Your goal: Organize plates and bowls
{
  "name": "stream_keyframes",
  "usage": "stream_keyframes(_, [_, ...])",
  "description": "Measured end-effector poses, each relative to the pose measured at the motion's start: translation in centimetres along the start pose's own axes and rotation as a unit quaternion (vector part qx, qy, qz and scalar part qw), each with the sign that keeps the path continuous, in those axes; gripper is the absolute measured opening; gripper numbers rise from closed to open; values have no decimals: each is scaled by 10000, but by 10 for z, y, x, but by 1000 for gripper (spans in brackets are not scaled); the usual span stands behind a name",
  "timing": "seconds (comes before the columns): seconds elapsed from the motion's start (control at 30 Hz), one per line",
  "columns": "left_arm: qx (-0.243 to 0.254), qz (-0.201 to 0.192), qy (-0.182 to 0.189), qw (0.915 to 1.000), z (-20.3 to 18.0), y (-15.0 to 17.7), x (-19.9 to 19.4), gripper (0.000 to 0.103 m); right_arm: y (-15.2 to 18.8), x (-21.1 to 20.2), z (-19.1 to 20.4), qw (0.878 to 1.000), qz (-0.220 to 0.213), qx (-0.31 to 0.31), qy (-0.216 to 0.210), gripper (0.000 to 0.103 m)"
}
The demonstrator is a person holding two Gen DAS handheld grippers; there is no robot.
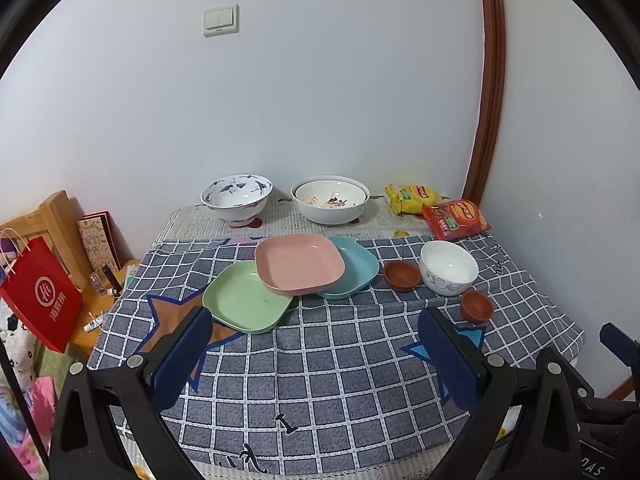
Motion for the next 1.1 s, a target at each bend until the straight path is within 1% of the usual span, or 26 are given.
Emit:
stream_keyframes(0.23, [-19,96,40,9999,9,4,18,103,2,13,8,10000,40,-11,-85,103])
stream_keyframes(0.37, [45,109,-297,9995,17,8,30,103,3,28,15,9999,84,-95,-55,103])
stream_keyframes(0.5, [-45,291,-308,9991,33,12,52,103,2,44,21,9999,14,-99,-39,103])
stream_keyframes(0.6, [-158,455,-333,9983,47,13,75,103,-1,59,26,9998,20,-196,-55,103])
stream_keyframes(0.7, [-197,577,-323,9976,58,13,99,103,-8,77,31,9995,-18,-302,67,103])
stream_keyframes(0.77, [-257,600,-341,9973,65,12,112,103,-15,94,35,9994,80,-323,-15,103])
stream_keyframes(0.93, [-310,807,-338,9957,78,7,146,102,-29,131,47,9985,384,-192,-328,103])
stream_keyframes(1.1, [-403,974,-281,9940,91,1,176,102,-39,159,67,9972,450,-244,-536,99])
Point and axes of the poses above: each gripper's, at about its wrist camera, not at the fingertips, and x roughly the way its jaws point, z to its left, y to its underside, the point moved 1 cm from there along x, roughly the way its jaws point, and after that the axes turned 5 degrees about x, right-handed, at the moved point
